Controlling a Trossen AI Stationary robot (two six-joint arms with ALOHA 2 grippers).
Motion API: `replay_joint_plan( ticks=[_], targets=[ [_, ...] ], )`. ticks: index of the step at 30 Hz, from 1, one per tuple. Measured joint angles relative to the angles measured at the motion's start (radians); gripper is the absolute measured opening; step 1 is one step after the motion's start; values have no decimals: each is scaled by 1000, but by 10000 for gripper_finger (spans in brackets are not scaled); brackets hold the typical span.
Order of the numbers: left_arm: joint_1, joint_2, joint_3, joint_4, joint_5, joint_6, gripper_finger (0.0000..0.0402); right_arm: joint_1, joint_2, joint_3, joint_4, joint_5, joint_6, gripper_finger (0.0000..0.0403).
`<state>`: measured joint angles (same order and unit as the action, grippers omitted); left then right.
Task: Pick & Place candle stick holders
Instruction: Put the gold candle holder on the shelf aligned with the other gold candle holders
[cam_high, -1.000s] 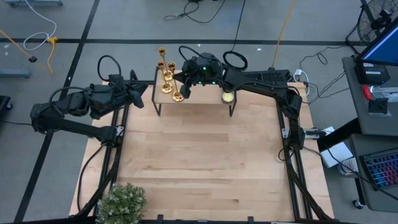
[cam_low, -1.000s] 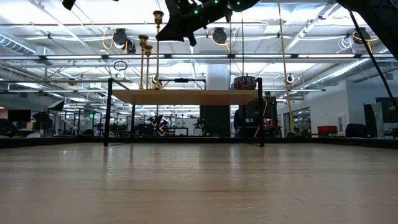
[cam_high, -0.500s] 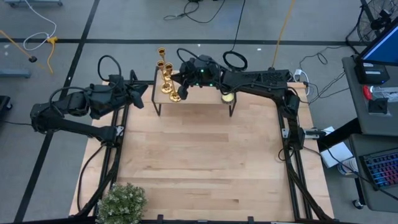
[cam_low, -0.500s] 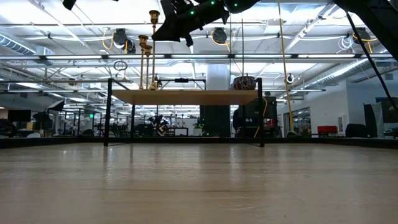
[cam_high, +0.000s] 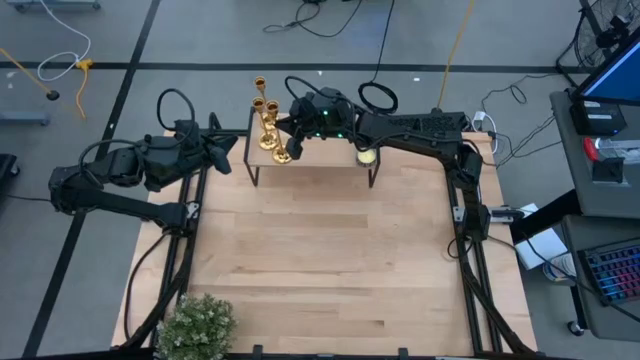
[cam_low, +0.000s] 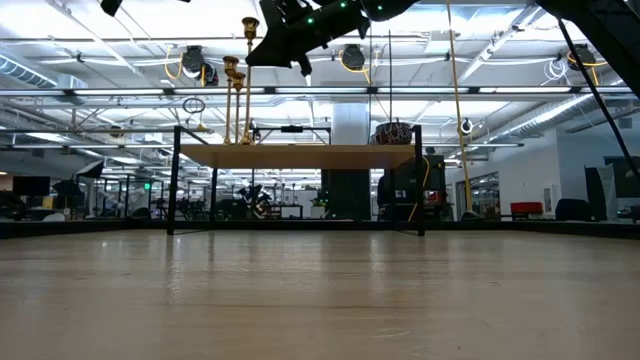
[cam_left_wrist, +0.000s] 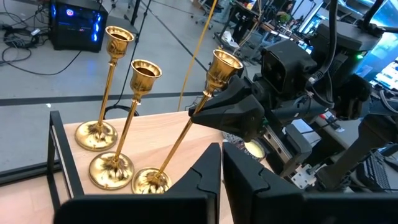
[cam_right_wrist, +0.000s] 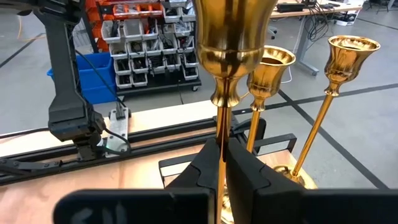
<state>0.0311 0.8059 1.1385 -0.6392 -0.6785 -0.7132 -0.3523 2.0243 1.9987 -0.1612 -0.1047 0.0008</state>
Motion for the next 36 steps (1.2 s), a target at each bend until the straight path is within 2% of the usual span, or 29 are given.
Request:
replay_joint_plan(
  ticks=[6,12,19,25,32,36],
  targets=[
    [0,0,0,5,-1,-2,4,0,0,-1,-13,-1,13,6],
    [0,0,0,6,-3,-2,19,9,0,-1,-4,0,17,6],
    [0,0,0,6,-3,5,4,19,2,5,8,0,17,6],
    [0,0,0,6,-3,9,19,19,2,5,15,-1,18,6],
    [0,0,0,6,-3,20,4,20,2,5,36,-12,41,6],
    [0,0,0,6,-3,19,16,22,3,5,52,-32,44,6]
  ],
)
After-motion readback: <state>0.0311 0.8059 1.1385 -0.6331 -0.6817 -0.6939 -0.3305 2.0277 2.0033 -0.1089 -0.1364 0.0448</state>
